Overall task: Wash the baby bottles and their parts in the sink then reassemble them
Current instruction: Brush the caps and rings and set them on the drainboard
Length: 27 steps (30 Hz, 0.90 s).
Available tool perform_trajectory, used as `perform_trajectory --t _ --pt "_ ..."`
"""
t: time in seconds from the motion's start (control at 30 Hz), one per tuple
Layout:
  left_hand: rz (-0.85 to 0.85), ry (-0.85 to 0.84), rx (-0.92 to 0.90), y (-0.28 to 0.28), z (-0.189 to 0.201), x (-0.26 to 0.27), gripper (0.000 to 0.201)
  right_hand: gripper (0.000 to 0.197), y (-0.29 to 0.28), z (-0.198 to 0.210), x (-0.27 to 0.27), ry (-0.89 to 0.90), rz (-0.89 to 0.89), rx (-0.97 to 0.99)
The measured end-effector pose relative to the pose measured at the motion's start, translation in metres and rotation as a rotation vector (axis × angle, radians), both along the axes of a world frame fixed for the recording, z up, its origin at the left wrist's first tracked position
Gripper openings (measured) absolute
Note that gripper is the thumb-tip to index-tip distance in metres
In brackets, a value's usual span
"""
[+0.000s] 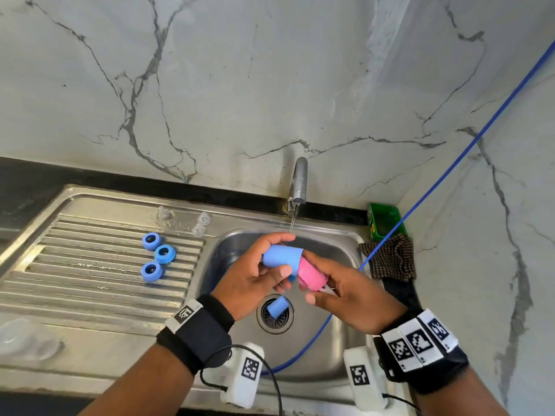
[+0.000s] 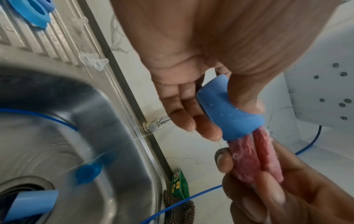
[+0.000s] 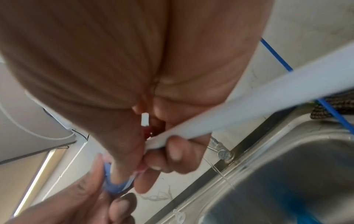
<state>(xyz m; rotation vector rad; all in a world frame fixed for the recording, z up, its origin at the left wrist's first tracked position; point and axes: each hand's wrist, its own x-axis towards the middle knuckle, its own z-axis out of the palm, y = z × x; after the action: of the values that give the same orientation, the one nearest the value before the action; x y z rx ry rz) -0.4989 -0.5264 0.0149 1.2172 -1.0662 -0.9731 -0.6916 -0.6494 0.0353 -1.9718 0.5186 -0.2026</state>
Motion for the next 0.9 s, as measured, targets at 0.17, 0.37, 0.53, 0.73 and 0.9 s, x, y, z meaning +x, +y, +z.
perform_trajectory --t 0.17,0.37,0.53,0.73,0.9 --pt "0.067 -0.056 0.058 0.012 0.004 0.0 0.027 0.053 0.009 0.001 0.005 -0.015 -0.005 -0.145" --pt "0.124 -0.093 0.194 0.017 0.01 0.007 0.038 0.032 0.033 -0.008 0.021 -0.05 -0.054 -0.266" --pt "0.123 -0.148 0.294 0.02 0.007 0.002 0.066 0.024 0.049 -0.021 0.027 -0.097 -0.111 -0.275" --pt "-0.074 -0.384 0.044 0.018 -0.002 0.013 0.047 0.031 0.048 -0.02 0.015 -0.166 -0.149 0.163" --pt "-0.074 -0.243 0.075 0.009 -0.003 0.003 0.023 0.023 0.039 -0.015 0.002 -0.082 -0.082 0.092"
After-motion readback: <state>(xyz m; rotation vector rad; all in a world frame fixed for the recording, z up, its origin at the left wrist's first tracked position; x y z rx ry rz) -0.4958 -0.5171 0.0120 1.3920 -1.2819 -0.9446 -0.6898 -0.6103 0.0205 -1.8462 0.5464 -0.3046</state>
